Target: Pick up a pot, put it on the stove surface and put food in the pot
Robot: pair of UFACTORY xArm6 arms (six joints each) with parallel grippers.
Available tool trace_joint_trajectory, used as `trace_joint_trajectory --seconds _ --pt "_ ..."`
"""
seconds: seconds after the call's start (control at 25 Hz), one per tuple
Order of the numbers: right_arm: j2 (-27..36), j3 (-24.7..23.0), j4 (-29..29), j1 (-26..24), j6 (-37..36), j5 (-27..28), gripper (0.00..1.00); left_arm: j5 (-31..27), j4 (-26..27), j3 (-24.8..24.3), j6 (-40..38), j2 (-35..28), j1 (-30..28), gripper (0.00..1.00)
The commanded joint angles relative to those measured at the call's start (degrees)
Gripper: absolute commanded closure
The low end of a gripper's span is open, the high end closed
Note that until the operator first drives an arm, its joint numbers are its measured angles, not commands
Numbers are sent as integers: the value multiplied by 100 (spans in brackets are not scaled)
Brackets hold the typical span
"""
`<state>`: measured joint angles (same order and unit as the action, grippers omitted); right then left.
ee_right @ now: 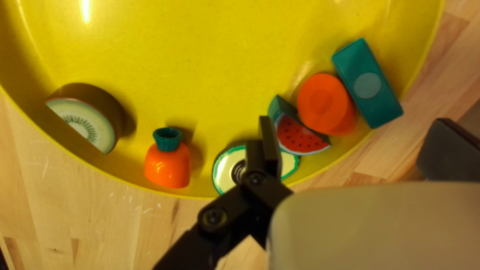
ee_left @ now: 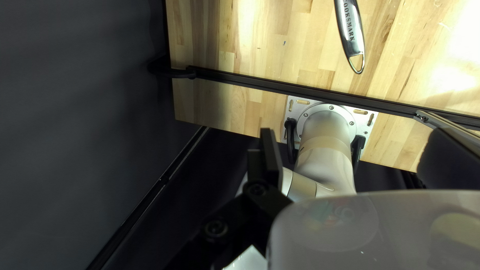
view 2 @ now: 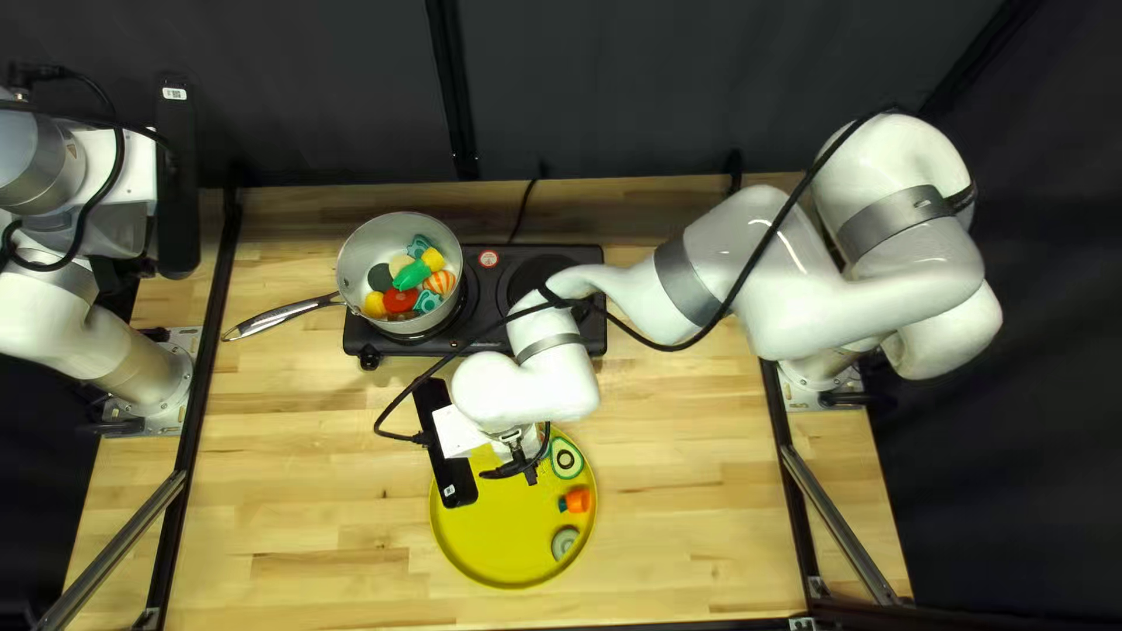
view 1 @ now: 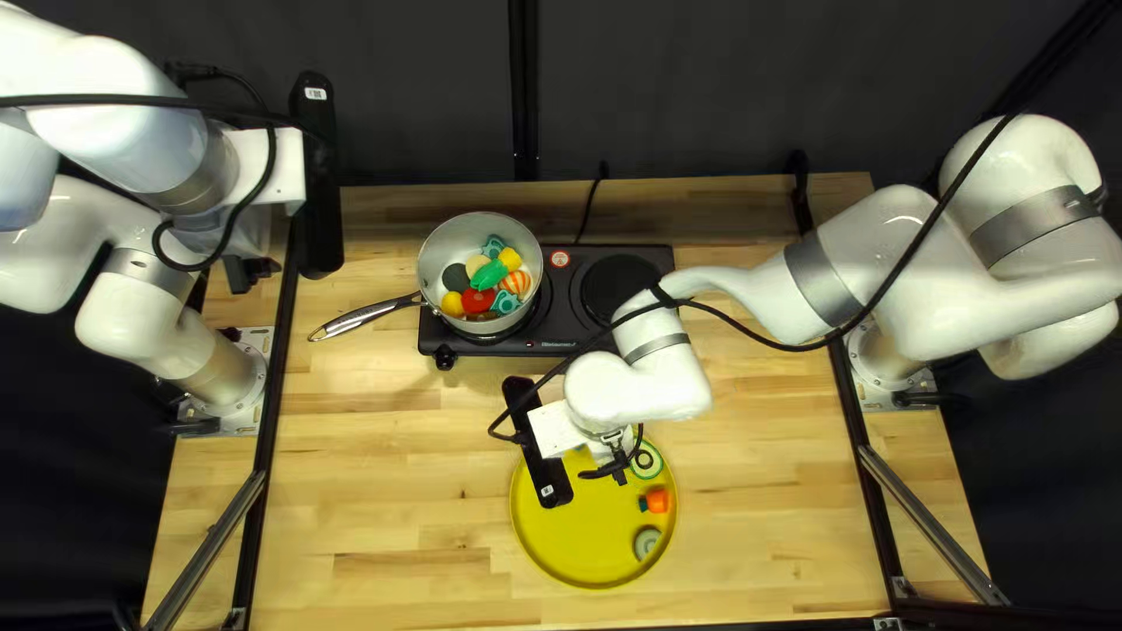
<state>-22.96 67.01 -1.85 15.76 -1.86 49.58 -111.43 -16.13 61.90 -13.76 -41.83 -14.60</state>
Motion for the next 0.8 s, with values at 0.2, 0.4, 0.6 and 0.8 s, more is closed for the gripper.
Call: trace_joint_trajectory --seconds 0.2,0.4,0.6,0.8 --pt "-84 32 81 49 -46 -109 0 0 0 0 0 0 0 0" --pt "-96 -29 91 32 -81 -194 0 0 0 0 0 0 0 0" --pt "-147 -88 107 -14 -134 -325 0 0 0 0 0 0 0 0" --pt "-123 -116 135 55 -97 -355 0 0 0 0 0 0 0 0"
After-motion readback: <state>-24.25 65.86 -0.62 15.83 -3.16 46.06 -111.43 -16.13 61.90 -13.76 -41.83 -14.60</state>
